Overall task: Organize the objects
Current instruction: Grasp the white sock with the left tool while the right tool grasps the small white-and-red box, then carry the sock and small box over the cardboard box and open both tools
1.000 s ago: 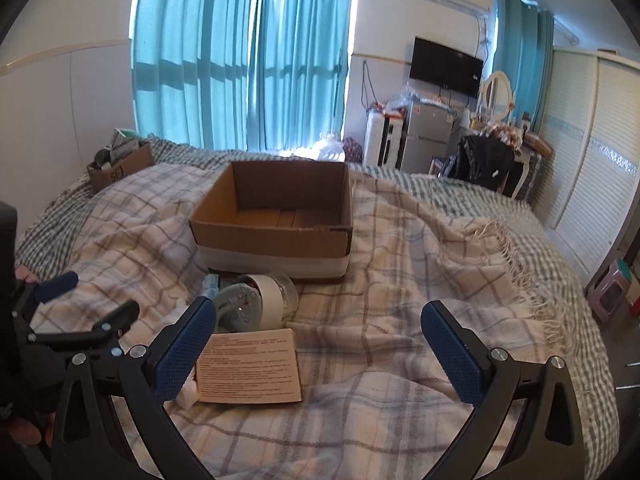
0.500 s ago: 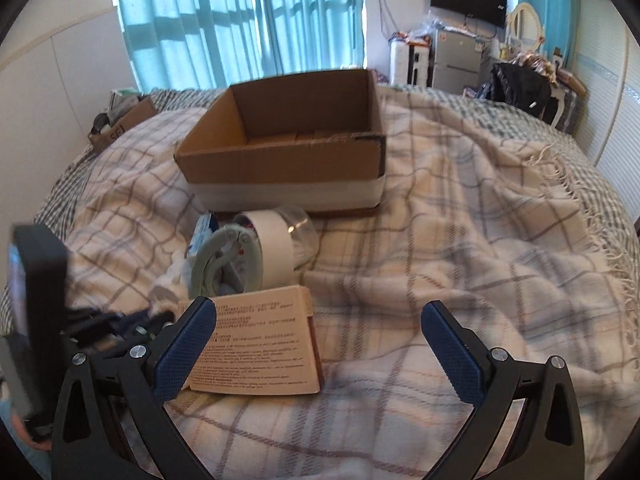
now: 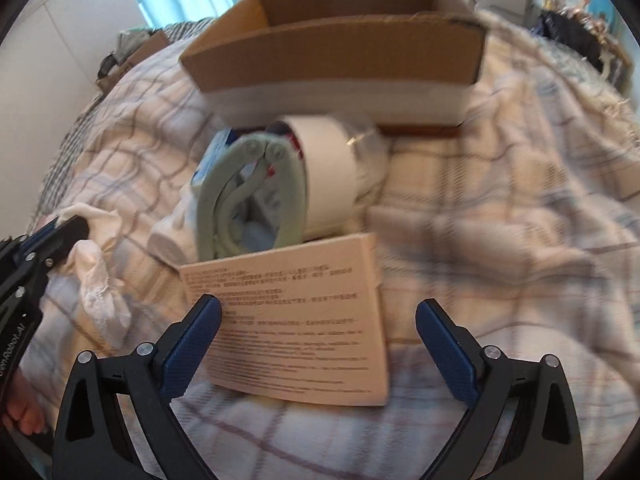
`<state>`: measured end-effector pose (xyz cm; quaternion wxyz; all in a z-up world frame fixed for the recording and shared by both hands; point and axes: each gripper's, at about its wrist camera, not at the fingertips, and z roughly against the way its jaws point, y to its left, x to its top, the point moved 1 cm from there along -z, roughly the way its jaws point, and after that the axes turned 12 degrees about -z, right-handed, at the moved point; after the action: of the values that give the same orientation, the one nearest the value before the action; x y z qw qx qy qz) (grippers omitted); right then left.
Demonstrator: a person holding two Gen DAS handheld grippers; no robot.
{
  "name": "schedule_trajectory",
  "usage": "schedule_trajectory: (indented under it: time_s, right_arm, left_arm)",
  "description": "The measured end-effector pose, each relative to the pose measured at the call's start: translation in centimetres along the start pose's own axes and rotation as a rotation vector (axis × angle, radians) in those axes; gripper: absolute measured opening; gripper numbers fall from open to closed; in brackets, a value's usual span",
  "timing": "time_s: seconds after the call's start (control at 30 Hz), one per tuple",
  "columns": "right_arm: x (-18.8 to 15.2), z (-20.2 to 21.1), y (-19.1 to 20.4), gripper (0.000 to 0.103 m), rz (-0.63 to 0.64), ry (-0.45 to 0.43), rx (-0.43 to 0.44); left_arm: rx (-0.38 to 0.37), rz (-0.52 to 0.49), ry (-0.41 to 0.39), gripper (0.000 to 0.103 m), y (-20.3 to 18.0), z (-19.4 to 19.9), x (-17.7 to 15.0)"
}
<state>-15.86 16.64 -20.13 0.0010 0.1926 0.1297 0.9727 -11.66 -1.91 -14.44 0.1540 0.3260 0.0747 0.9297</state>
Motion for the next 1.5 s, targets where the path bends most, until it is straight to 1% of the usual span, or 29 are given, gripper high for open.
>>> schedule_trajectory:
  time_s: [0.07,0.1,0.13,0.17,0.2,0.23,0.3,0.4,0.5,0.6,0.67,0.7,0.77,0.87,0.97,1.07,1.13,1.23,1.27,1.37,1.43,1.5]
  right_arm:
    - [-0.4,-0.1,0.6,0.098,0.029,0.011,-0.018]
    - [-0.6,-0.1,1.0,0.092,0.041,0.015,-0.022]
    - [-0.7,0.1,1.4,0.091,0.049,0.018,-0.021]
    - [-1.0,0.6,1.8,0.087,0.067,0.004,-0.051]
    - [-1.1,1.1,2.2,0.079,0.082,-0.014,-0.074]
    - [-1.3,1.8,2.5,0.073,0.095,-0.034,-0.092]
    - [-1.7,3.7,2.9,0.052,0.105,-0.091,-0.105]
    - [-2.2,6.2,3.6,0.038,0.118,-0.141,-0.071]
    - [-3.3,7.5,5.3,0.033,0.173,-0.156,-0.054]
    - [-4.4,7.8,6.6,0.031,0.217,-0.148,-0.029]
    - [-4.7,7.0,7.3,0.029,0.217,-0.119,0.017]
    - [-4.7,6.7,7.3,0.029,0.218,-0.114,0.024]
    - [-4.7,6.6,7.7,0.028,0.230,-0.127,0.012]
    - [-4.1,8.5,8.1,0.028,0.239,-0.192,0.004]
    - [-2.4,11.8,8.3,0.028,0.250,-0.281,-0.005]
    - [0.9,15.4,8.5,0.028,0.266,-0.391,-0.036]
    - [3.0,17.0,8.5,0.028,0.266,-0.440,-0.048]
    - [6.8,18.8,8.4,0.028,0.272,-0.511,-0.087]
    - [7.9,19.1,8.5,0.028,0.273,-0.527,-0.093]
    - [11.5,18.9,8.2,0.028,0.267,-0.551,-0.113]
    - [13.6,17.8,7.9,0.028,0.262,-0.550,-0.133]
    - [15.8,16.1,7.4,0.028,0.257,-0.539,-0.149]
  left_arm:
    - [-0.010,0.014,-0.001,0.008,0.0,-0.1,-0.2]
    - [-0.014,0.018,0.000,0.007,0.1,-0.1,-0.3]
    - [-0.019,0.022,-0.002,0.008,0.1,-0.1,-0.4]
    - [-0.023,0.023,-0.003,0.008,0.1,0.0,-0.5]
    - [-0.023,0.023,-0.006,0.008,0.1,0.1,-0.5]
    - [-0.024,0.026,-0.013,0.008,0.2,0.2,-0.5]
    - [-0.021,0.034,-0.018,0.008,0.3,0.3,-0.5]
    - [-0.015,0.042,-0.022,0.008,0.4,0.5,-0.7]
    - [-0.005,0.050,-0.020,0.008,0.7,0.8,-0.9]
    - [0.006,0.057,-0.021,0.008,1.0,1.3,-1.1]
    - [0.013,0.062,-0.023,0.008,1.2,1.6,-1.2]
    - [0.016,0.065,-0.027,0.008,1.3,1.9,-1.3]
    - [0.019,0.071,-0.037,0.008,1.6,2.4,-1.3]
    - [0.026,0.076,-0.061,0.008,2.3,3.4,-0.7]
    - [0.020,0.079,-0.097,0.008,3.1,4.2,1.1]
    - [-0.008,0.074,-0.147,0.008,3.7,4.8,4.2]
    - [-0.042,0.060,-0.192,0.008,4.0,5.0,7.1]
    - [-0.074,0.061,-0.221,0.008,4.4,4.7,10.3]
    - [-0.076,0.053,-0.238,0.008,4.4,4.4,12.1]
    - [-0.074,0.025,-0.260,0.008,4.2,3.0,15.8]
    - [-0.081,0.027,-0.255,0.008,4.2,1.3,18.0]
    - [-0.088,0.030,-0.247,0.008,4.2,-0.3,19.4]
